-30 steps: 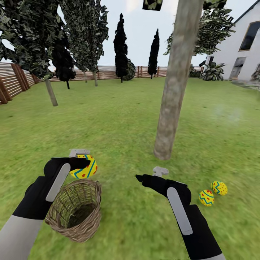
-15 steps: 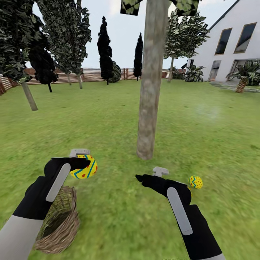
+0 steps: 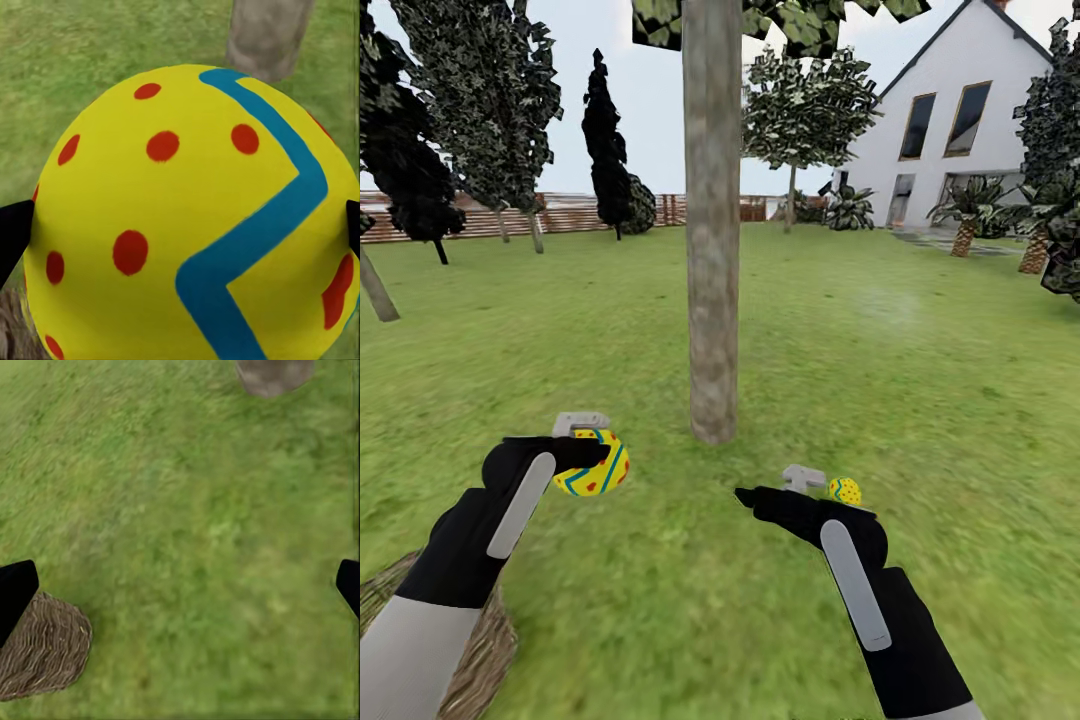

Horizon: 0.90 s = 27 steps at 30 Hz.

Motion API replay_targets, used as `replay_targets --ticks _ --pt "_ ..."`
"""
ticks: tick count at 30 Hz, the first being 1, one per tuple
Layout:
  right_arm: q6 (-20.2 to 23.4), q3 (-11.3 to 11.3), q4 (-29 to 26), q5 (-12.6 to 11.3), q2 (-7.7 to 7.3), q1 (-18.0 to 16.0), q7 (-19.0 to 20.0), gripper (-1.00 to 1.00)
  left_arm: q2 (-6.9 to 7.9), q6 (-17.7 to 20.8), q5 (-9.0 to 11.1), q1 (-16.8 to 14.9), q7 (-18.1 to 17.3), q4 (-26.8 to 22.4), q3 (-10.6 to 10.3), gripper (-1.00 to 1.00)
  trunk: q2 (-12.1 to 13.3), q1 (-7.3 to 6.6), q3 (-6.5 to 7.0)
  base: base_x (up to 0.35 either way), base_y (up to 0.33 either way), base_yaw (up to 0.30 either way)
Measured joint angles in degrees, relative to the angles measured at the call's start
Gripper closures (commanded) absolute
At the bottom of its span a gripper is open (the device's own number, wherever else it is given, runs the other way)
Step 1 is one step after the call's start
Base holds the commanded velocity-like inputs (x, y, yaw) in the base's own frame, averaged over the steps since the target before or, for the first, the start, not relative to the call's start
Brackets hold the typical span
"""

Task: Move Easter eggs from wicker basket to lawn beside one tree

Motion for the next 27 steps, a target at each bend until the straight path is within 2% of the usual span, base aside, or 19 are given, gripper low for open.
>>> replay_targets --ticks 17,27 --pt "-0.01 0.03 0.02 -0.09 0.01 -0.01 0.00 -1.00 0.01 0.01 -0.27 0.01 0.14 0.39 -0.02 1.00 0.00 0.00 0.10 0.002 -0.279 -0.022" --pt "-0.79 0.03 0.01 -0.02 0.00 0.00 0.00 -1.00 -0.05 0.01 -0.34 0.00 0.32 0.59 -0.08 1.00 0.00 -0.02 0.52 0.170 -0.262 -0.145"
